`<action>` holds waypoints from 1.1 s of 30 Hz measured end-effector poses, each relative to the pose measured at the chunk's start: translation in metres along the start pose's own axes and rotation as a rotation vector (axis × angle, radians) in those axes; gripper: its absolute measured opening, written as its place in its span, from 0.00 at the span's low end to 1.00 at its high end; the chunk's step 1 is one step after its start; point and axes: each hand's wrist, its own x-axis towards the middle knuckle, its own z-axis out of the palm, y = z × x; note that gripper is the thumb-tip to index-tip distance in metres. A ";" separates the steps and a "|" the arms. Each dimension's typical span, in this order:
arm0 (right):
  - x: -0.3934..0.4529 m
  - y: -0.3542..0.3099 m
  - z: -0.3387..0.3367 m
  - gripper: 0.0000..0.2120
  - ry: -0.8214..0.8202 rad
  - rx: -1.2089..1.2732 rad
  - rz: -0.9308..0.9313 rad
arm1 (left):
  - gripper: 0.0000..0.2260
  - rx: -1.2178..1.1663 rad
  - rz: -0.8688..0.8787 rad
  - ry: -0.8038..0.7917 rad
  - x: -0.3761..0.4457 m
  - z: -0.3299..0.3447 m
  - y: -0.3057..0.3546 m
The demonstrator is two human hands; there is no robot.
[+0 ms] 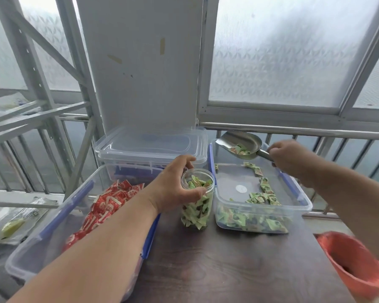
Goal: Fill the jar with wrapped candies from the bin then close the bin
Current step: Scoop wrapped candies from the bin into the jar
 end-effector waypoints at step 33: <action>0.008 0.003 0.042 0.15 0.117 -0.592 -0.185 | 0.16 0.070 0.141 0.055 0.002 0.000 -0.003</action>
